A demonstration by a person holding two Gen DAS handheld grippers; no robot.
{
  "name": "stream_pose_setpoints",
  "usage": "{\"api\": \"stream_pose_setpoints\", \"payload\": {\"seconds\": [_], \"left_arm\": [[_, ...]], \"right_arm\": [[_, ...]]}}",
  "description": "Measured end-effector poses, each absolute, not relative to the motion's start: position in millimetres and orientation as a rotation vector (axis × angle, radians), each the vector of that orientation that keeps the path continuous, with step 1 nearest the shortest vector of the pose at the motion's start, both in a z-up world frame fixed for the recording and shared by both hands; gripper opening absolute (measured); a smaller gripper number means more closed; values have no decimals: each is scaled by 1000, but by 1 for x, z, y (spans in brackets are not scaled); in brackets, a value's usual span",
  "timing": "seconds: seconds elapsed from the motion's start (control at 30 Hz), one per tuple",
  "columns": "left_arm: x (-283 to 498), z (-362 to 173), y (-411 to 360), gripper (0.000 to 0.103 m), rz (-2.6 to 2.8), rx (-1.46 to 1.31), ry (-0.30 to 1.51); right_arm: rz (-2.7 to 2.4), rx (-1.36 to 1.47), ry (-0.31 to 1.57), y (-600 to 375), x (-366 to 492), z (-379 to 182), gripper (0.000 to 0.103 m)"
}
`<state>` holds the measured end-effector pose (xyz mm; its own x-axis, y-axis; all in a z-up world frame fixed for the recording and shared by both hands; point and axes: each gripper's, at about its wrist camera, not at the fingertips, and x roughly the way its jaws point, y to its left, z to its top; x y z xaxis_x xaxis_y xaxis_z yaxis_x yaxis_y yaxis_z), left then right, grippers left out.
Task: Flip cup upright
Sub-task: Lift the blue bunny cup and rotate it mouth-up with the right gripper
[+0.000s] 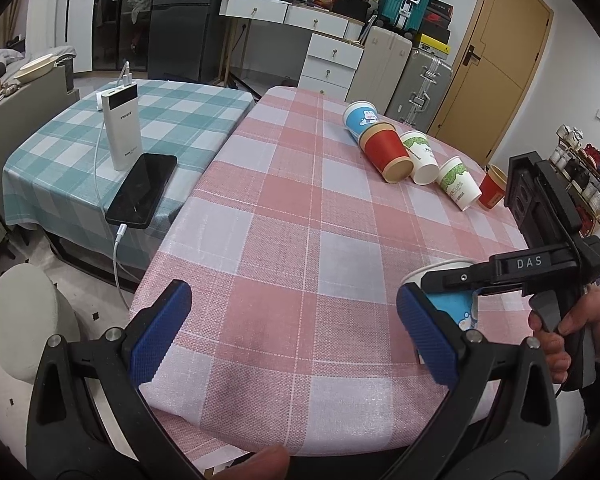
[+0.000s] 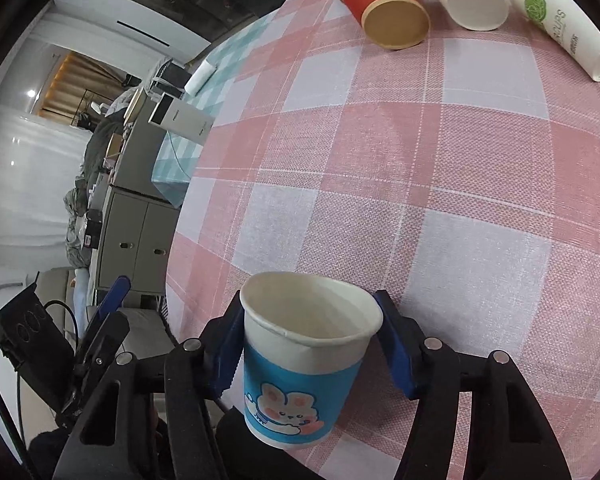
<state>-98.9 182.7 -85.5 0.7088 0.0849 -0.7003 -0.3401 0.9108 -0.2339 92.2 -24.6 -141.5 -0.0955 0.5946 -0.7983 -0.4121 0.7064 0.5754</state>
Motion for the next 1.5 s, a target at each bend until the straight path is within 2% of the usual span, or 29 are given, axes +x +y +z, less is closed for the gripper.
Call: {"api": "stream_pose_setpoints", "payload": {"seconds": [0.27,0.5,0.63,1.03,1.5], "left_arm": [[-93,-83,178,102,231,-360,763],[-67,-79,159,102,195,-334,768],[-43,-78,149,102,179,-319,776],[34,-99,123,102,118,-312,824],[49,-114,122,102,119,-314,859]], "right_arm": [[858,228,1300,-53,88,-119,62],[861,214,966,-90,71,-84,62],[760,130,847,-105,69,-75,62],[571,-97,672,-96,78,-89,62],[573,-183,618,-84,63,-100,62]]}}
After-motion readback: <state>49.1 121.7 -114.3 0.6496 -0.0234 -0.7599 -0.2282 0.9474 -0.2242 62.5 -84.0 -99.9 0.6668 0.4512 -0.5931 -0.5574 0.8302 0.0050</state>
